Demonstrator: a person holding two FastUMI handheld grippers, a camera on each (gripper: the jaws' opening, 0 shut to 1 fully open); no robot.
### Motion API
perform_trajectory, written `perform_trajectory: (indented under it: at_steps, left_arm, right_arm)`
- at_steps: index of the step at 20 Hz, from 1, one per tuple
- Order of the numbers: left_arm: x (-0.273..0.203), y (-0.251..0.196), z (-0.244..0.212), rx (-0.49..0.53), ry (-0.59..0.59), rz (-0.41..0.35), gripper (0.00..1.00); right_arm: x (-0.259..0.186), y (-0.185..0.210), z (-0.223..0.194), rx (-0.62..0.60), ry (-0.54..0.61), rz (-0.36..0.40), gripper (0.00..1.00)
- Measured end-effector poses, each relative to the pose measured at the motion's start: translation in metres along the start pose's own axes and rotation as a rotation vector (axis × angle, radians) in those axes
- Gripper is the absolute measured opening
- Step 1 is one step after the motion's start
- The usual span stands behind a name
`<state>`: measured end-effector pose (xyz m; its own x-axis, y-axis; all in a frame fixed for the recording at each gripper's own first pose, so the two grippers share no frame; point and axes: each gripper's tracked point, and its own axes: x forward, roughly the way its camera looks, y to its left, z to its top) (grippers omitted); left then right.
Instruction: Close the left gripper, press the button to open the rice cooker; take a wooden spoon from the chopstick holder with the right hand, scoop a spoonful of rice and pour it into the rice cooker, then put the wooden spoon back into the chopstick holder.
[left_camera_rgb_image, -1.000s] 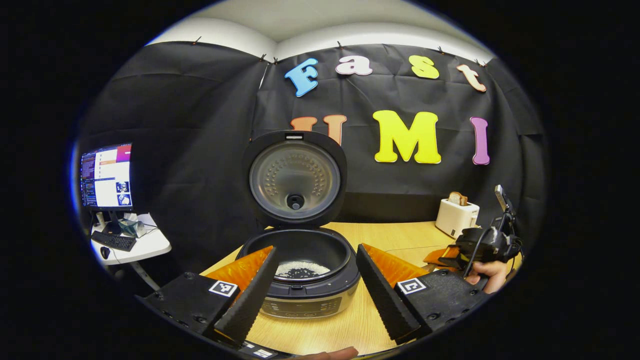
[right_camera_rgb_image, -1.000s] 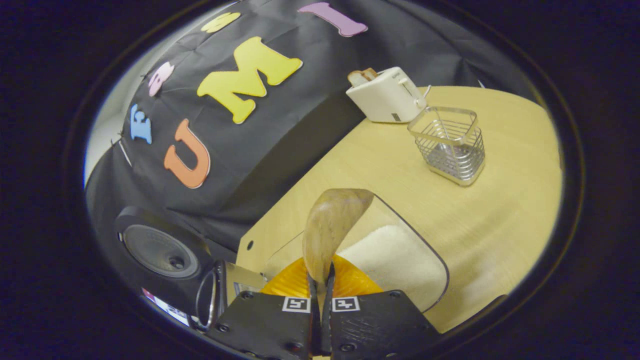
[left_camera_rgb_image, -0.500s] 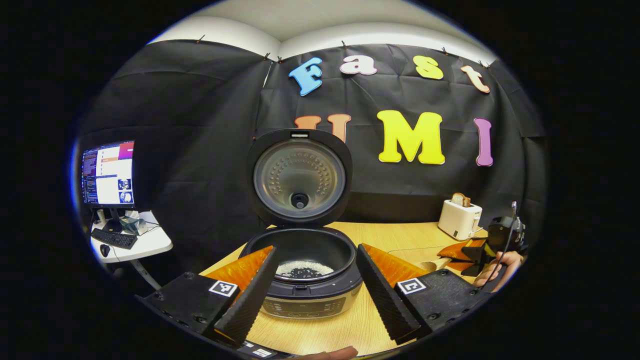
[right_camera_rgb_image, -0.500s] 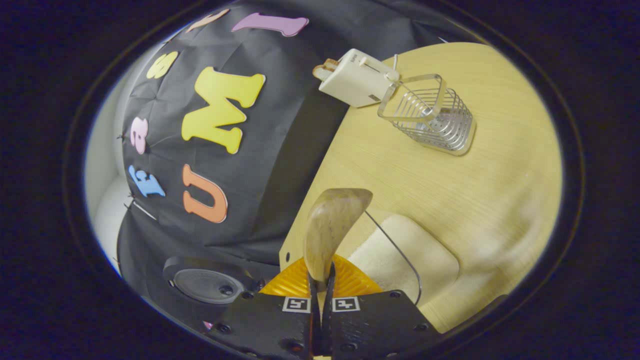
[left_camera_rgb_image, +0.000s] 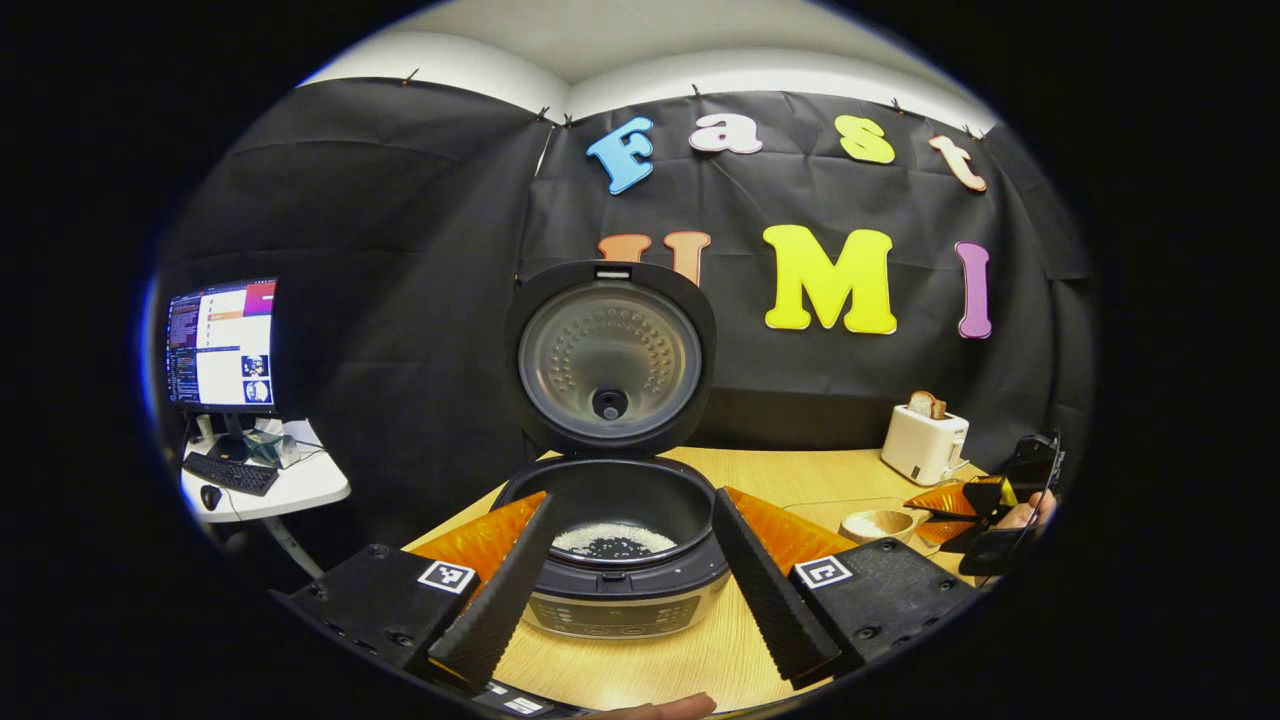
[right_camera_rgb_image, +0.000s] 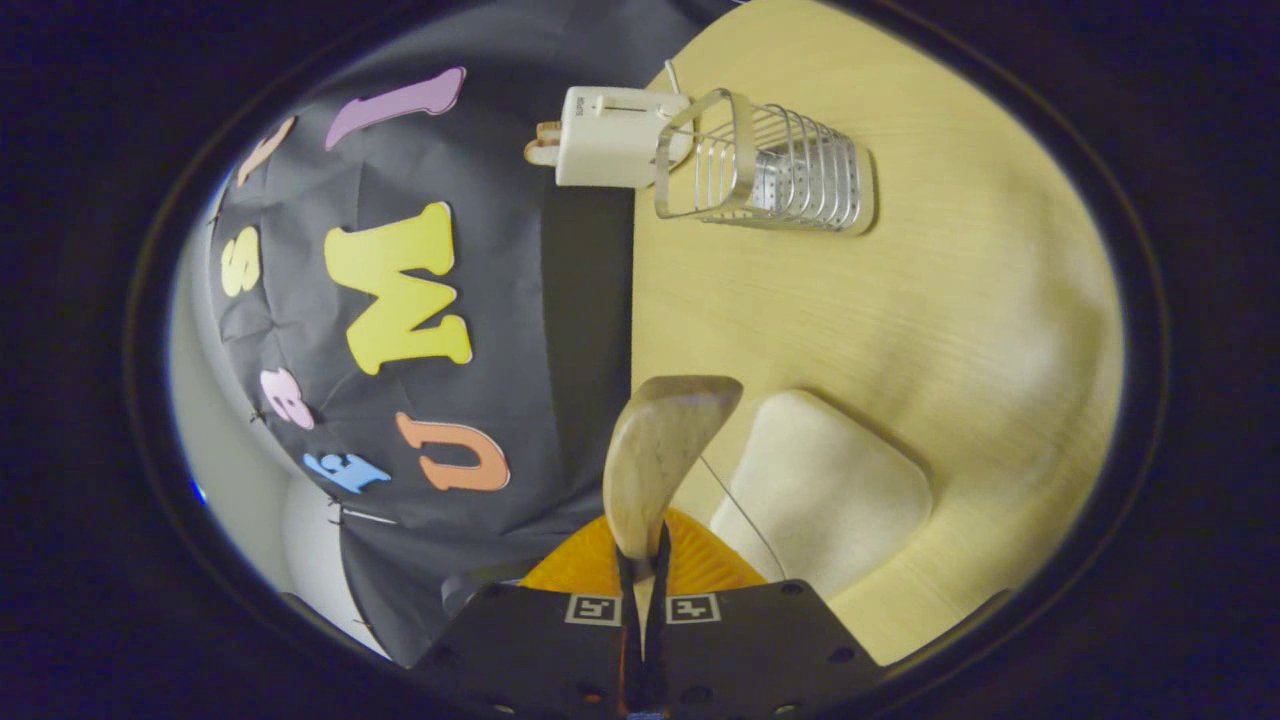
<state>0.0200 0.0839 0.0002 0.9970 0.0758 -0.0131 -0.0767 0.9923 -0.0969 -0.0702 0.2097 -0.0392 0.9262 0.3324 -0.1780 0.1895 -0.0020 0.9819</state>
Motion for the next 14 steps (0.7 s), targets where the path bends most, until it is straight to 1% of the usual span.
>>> perform_trajectory:
  at_steps: [2,6,11,14]
  left_arm:
    - [0.0,0.001,0.0,0.0,0.002,0.0,1.0]
    - [-0.002,0.004,0.0,0.0,0.002,0.002,1.0]
    - [-0.009,0.018,0.005,0.015,-0.011,0.004,1.0]
    - [-0.013,0.036,0.005,0.018,-0.015,0.029,1.0]
  right_arm:
    - [-0.003,0.007,-0.003,-0.005,0.006,0.014,0.01]
    - [-0.011,0.034,-0.014,-0.054,-0.007,0.056,0.01]
    - [-0.012,0.081,-0.06,-0.118,0.037,0.128,0.01]
    - [-0.001,0.104,-0.091,-0.181,0.063,0.14,0.01]
